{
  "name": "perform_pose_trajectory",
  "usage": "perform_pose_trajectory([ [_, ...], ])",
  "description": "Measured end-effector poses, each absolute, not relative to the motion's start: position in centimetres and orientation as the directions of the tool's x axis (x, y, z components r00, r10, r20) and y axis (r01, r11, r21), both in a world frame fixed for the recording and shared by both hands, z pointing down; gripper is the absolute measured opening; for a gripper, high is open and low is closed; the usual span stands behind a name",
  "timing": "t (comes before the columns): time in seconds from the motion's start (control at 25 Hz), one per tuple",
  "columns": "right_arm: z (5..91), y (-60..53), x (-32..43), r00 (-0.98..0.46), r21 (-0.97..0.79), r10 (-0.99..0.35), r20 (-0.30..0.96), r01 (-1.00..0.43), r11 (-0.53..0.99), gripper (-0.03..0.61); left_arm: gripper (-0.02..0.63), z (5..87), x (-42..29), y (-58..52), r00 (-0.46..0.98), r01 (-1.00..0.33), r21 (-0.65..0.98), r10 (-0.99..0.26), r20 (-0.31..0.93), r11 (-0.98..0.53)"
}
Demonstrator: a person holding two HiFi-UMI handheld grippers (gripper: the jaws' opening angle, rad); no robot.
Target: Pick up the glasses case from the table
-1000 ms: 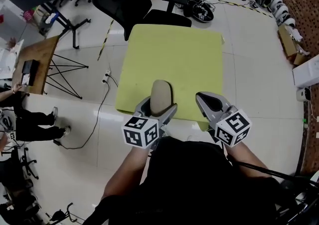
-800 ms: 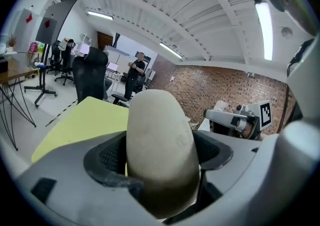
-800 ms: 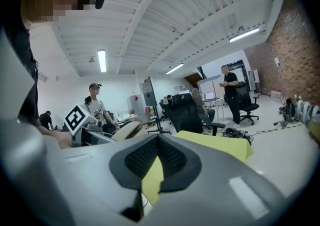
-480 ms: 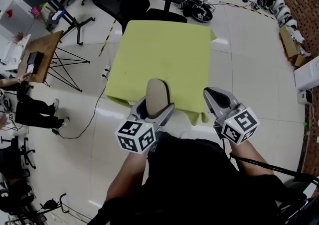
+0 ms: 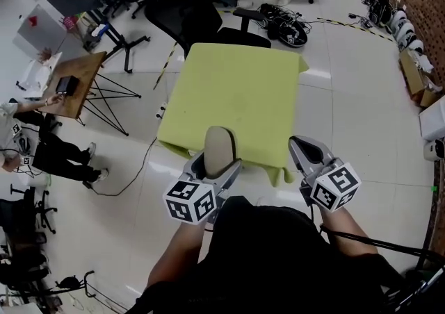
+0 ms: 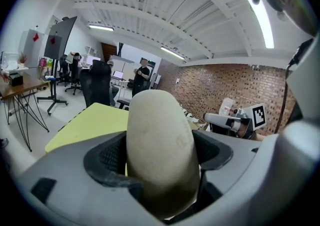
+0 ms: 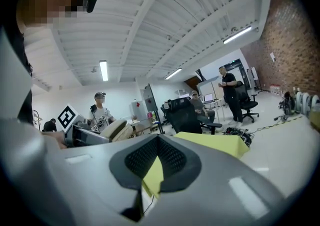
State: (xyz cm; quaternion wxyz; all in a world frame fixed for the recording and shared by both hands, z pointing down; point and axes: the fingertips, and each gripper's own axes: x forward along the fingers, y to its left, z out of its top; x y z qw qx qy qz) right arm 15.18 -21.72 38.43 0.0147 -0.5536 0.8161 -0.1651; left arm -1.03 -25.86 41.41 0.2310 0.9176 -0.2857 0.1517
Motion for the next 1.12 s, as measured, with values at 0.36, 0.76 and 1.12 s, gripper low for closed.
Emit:
perform_pose_trajectory([
  [0.36,39.0,-21.4,15.1,-0.422,-0.28,-0.887,0.186,-0.888,0.364,0.002,0.399,40.4,0.1,-25.2,0.801,-0.583,0.335,-0.455,0.389,-0.74],
  [0.76,39.4,-21.9,13.3,-0.434,-0.271,-0.881,0.187,-0.885,0.378,0.002,0.399,40.7,-1.6,-25.4,0.786,-0.598,0.319,-0.461,0.411,-0.735],
  [1.12,40.1,-21.5,13.3,-0.403,-0.256,-0.891,0.206,-0.902,0.349,0.002,0.399,41.0,-2.4,-25.3,0.789,-0.597,0.325,-0.464,0.403,-0.733],
])
